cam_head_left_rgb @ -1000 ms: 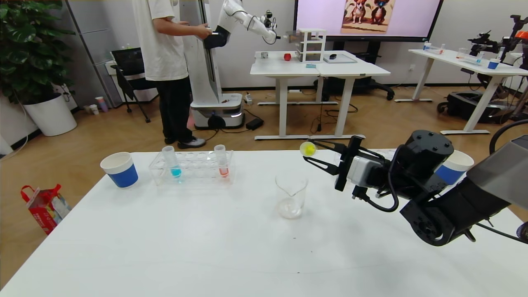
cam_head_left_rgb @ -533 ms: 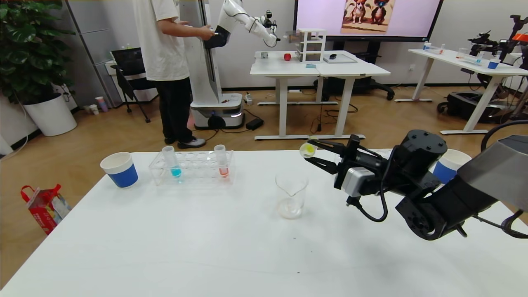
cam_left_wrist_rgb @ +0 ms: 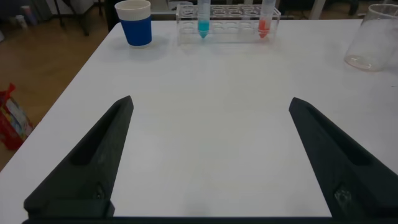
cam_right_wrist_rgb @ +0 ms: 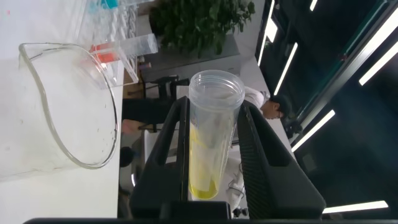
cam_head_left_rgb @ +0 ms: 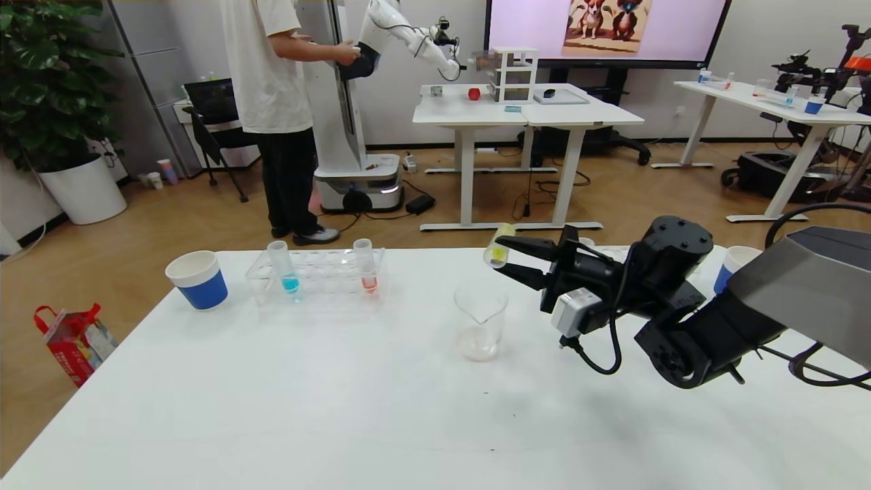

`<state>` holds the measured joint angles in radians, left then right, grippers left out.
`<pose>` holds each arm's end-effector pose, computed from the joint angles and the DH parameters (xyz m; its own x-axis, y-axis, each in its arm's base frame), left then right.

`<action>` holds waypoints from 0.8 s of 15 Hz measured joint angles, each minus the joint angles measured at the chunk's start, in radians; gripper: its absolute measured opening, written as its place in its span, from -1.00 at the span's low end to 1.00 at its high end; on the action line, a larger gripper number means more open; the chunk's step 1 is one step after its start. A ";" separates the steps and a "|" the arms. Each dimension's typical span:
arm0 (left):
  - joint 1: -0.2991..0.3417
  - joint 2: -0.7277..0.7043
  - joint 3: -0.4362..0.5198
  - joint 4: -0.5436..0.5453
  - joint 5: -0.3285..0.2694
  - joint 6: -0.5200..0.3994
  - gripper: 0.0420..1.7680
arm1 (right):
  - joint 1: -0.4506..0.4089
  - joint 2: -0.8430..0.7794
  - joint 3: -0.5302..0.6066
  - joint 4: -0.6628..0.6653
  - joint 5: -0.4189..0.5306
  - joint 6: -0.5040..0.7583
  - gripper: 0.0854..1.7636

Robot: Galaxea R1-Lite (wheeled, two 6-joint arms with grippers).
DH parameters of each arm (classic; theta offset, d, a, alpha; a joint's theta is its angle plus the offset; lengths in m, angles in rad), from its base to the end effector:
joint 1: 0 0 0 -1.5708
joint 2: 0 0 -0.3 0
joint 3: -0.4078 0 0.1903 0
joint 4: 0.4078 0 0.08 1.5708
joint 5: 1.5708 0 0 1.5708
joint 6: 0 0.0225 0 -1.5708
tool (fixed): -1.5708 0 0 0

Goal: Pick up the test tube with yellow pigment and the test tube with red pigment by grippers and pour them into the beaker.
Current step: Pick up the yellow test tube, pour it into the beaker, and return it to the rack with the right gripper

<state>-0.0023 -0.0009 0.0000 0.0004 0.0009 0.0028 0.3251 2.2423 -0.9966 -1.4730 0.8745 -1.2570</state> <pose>-0.0229 0.0001 0.0754 1.0000 -0.0014 0.0005 0.0014 1.0000 0.0028 0.3792 0.1460 0.1147 0.3471 0.9266 0.1445 -0.0788 0.1824 -0.9801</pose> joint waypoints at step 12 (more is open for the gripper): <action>0.000 0.000 0.000 0.000 0.000 0.000 0.97 | -0.006 0.013 -0.049 0.131 0.035 -0.243 -0.51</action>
<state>-0.0019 -0.0009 0.0000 0.0000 0.0009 0.0023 0.3194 2.2549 -1.0457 -1.3421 0.9096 -1.5004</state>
